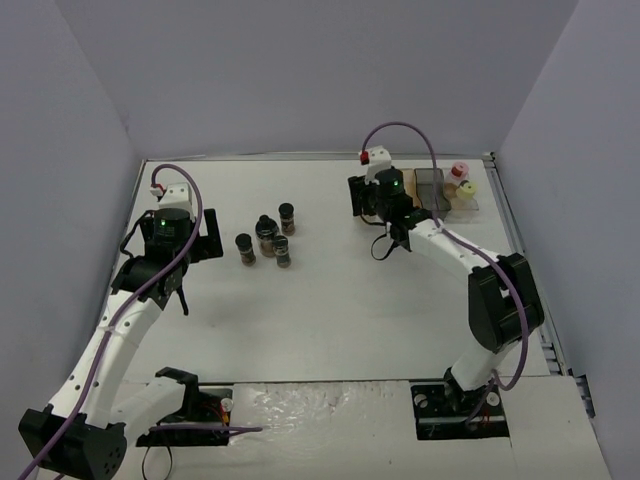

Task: Organize the condiment bottles

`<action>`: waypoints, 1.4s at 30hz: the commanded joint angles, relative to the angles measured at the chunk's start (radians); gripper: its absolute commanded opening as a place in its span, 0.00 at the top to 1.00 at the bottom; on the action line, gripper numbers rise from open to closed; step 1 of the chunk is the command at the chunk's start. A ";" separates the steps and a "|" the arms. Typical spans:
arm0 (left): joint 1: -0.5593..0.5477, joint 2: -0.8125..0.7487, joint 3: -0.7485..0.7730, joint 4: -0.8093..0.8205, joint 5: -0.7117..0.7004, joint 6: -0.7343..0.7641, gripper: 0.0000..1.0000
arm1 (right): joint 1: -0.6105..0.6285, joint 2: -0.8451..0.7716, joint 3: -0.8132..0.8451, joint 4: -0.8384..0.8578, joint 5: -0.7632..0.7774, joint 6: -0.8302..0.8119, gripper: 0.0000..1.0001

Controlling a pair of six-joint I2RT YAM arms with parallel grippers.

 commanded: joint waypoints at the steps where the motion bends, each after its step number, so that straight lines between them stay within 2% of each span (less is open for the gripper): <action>1: 0.007 -0.003 0.024 0.046 -0.003 -0.015 0.03 | -0.129 -0.114 0.114 0.056 0.024 -0.056 0.96; 7: 0.007 0.005 0.024 0.045 -0.006 -0.014 0.03 | -0.306 -0.043 0.204 0.079 0.012 -0.026 0.97; 12: 0.007 0.012 0.027 0.043 -0.010 -0.014 0.03 | -0.378 0.058 0.313 0.081 -0.003 -0.016 0.99; 24: 0.008 0.026 0.027 0.042 -0.004 -0.012 0.03 | -0.414 0.293 0.456 0.099 0.015 -0.009 0.98; 34: 0.008 0.039 0.029 0.042 -0.001 -0.011 0.03 | -0.423 0.371 0.448 0.142 0.011 0.000 0.97; 38: 0.008 0.040 0.029 0.046 0.001 -0.011 0.03 | -0.430 0.408 0.460 0.145 -0.005 0.004 0.92; 42: 0.008 0.043 0.026 0.052 0.013 -0.006 0.03 | -0.438 0.420 0.460 0.147 -0.029 0.018 0.76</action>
